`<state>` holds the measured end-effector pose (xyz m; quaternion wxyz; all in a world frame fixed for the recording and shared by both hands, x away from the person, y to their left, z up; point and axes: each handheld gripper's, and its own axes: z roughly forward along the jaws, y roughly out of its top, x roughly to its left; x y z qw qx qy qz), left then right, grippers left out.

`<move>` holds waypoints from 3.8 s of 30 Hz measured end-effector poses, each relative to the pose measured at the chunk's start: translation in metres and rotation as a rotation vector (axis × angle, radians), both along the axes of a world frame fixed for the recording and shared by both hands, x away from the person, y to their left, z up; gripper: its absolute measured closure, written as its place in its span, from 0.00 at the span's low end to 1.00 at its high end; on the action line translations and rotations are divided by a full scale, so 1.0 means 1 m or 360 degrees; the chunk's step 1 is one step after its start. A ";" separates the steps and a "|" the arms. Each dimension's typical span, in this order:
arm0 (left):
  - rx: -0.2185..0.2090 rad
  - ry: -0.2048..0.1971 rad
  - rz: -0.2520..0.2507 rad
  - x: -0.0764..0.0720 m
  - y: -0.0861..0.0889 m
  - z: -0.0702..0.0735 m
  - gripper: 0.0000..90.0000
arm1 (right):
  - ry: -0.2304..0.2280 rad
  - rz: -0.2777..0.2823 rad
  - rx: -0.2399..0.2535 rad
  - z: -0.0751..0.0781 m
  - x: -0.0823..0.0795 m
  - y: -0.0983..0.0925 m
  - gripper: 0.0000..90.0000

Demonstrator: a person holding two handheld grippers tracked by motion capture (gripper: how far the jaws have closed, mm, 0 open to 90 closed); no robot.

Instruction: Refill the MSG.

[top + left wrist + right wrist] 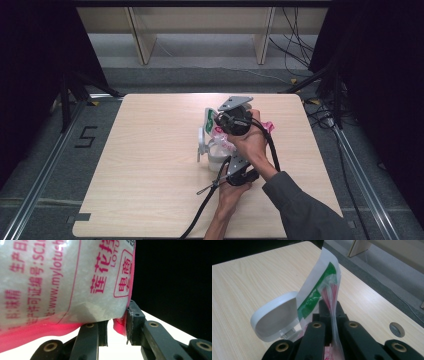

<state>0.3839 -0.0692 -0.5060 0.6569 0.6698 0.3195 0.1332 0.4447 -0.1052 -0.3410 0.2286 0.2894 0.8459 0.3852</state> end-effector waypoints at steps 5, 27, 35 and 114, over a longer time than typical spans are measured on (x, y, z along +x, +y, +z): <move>-0.0015 0.0008 -0.0002 -0.001 0.000 0.002 0.82 | 0.0042 0.0006 -0.0002 0.002 -0.001 0.000 1.00; -0.0018 0.0007 0.0003 -0.001 0.000 0.001 0.82 | -0.0015 0.0021 -0.0024 -0.001 0.000 0.003 1.00; -0.0022 0.0009 -0.0003 0.000 0.001 0.001 0.82 | 0.0008 0.0015 -0.0029 -0.002 -0.001 0.005 1.00; 0.0055 -0.0012 -0.0016 -0.001 0.007 0.002 0.82 | 0.0018 0.0027 -0.0035 -0.006 -0.003 0.012 1.00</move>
